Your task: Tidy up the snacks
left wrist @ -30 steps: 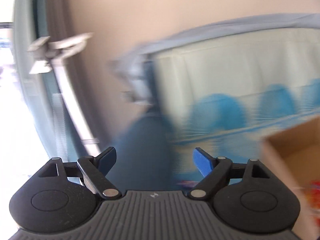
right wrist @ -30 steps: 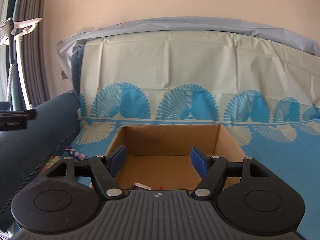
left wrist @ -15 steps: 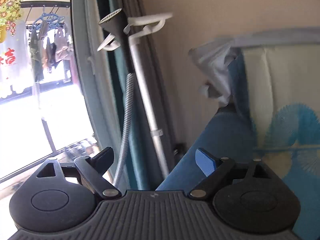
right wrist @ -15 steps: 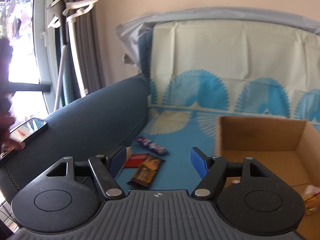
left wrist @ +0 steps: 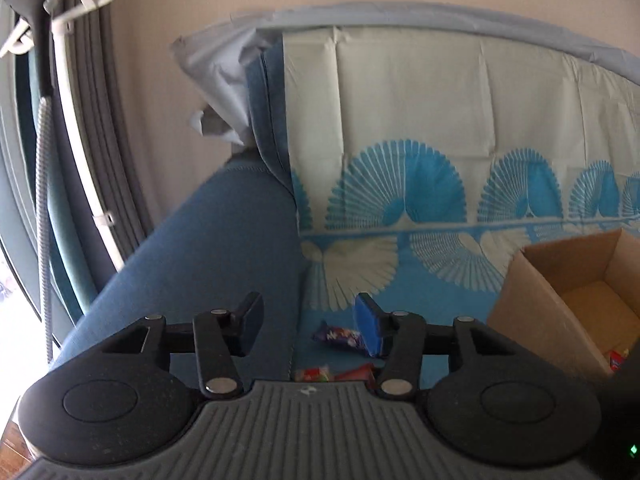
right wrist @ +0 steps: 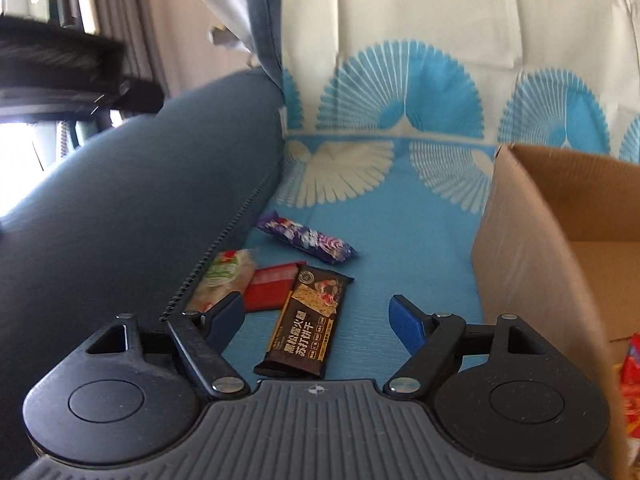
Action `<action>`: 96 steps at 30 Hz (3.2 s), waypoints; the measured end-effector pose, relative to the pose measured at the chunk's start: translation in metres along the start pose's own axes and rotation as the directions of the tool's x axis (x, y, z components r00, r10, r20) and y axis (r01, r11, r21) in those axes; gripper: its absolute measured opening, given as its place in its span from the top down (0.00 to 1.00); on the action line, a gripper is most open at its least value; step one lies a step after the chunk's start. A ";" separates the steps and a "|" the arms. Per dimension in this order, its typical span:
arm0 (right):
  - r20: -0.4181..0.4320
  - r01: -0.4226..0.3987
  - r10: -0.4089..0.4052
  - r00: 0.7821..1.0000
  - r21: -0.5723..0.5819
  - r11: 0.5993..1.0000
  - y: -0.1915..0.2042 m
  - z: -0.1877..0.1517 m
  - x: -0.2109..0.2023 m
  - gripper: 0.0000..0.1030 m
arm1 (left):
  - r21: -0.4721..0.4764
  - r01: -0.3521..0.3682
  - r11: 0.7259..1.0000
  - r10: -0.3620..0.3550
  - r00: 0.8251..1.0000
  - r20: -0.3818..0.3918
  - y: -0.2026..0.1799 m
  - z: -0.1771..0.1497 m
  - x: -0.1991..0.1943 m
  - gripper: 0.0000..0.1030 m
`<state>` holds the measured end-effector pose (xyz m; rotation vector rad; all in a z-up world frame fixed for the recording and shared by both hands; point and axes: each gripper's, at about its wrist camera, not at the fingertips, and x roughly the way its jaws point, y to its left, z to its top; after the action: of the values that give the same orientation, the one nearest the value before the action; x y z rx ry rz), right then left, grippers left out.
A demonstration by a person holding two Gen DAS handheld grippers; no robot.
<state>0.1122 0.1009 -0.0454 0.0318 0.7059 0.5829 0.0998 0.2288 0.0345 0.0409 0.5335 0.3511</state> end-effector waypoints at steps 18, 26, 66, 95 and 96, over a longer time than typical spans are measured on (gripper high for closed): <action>-0.073 0.006 -0.009 0.997 -0.045 0.999 -0.005 -0.012 0.046 0.96 | 0.001 0.009 1.000 -0.008 0.969 -0.247 -0.006 -0.030 0.052 0.46; -0.054 -0.035 0.034 0.998 -0.033 0.999 -0.011 -0.011 0.032 0.40 | -0.008 0.007 1.000 -0.008 0.972 -0.237 -0.006 -0.033 0.049 0.46; -0.183 -0.101 0.073 0.980 -0.146 0.984 -0.001 -0.093 -0.081 0.61 | 0.376 -0.081 0.923 0.205 0.931 -0.303 -0.061 -0.076 0.087 0.45; -0.176 -0.112 0.071 0.982 -0.236 0.965 0.010 -0.105 -0.075 0.61 | 0.180 -0.016 0.984 0.085 0.919 -0.384 -0.047 -0.079 0.042 1.00; -0.174 -0.113 0.072 0.982 -0.238 0.965 0.009 -0.106 -0.075 0.61 | 0.162 -0.008 0.987 0.071 0.920 -0.386 -0.046 -0.079 0.036 1.00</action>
<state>-0.0037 0.0525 -0.0790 -0.2182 0.7899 0.7664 0.1033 0.1934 -0.0567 0.1371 0.9584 0.3582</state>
